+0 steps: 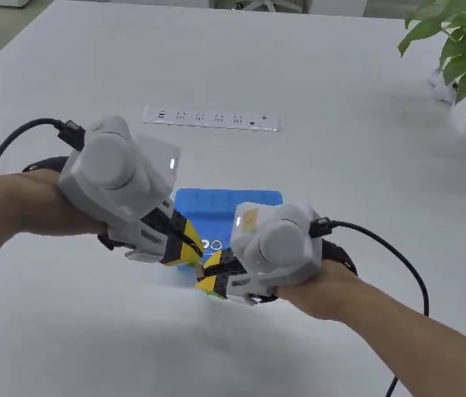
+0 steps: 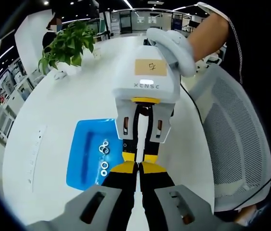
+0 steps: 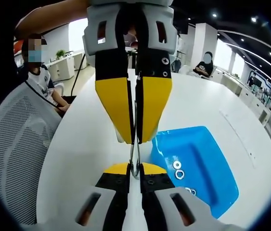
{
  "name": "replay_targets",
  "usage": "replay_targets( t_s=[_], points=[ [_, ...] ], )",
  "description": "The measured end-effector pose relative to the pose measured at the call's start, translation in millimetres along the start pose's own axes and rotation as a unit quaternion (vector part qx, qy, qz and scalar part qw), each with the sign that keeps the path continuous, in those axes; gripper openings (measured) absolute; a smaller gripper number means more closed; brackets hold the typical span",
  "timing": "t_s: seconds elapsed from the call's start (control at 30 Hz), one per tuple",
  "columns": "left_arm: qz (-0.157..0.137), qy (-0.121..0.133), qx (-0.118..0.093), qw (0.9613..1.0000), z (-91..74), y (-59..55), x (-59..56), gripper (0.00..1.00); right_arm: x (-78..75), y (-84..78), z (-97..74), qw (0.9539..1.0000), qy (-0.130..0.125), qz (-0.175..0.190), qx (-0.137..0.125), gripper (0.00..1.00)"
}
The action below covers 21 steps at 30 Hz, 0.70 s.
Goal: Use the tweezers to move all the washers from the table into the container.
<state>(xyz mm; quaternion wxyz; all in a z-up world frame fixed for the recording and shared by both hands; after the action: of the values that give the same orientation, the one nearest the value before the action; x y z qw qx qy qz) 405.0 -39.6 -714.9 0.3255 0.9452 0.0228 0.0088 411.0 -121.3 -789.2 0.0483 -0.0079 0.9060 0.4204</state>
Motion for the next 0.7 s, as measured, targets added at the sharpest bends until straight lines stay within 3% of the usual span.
replay_targets(
  t_s=[0.4, 0.7],
  points=[
    [0.011, 0.016, -0.001, 0.9998, -18.0, 15.2, -6.4, 0.06, 0.2, 18.2, -16.1, 0.9997, -0.011, -0.023, 0.001, 0.09],
    [0.025, 0.029, -0.003, 0.9993, -26.3, 26.2, -2.5, 0.06, -7.2, 26.2, -27.5, 0.9991, -0.025, -0.034, 0.0, 0.09]
  ],
)
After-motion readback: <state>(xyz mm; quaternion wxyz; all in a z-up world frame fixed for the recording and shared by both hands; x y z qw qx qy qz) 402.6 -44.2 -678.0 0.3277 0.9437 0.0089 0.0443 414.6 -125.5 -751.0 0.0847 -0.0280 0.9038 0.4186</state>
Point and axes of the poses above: the centre of the closed fingertips' face, and the gripper's own axes: z roughly forward along the fingers, x roughly to its left, y roughly out of its top, the point moved 8 cm from there along -z, roughly backward along the fingers, and after that the axes turned 3 degrees about -y, right-handed, at the moved point
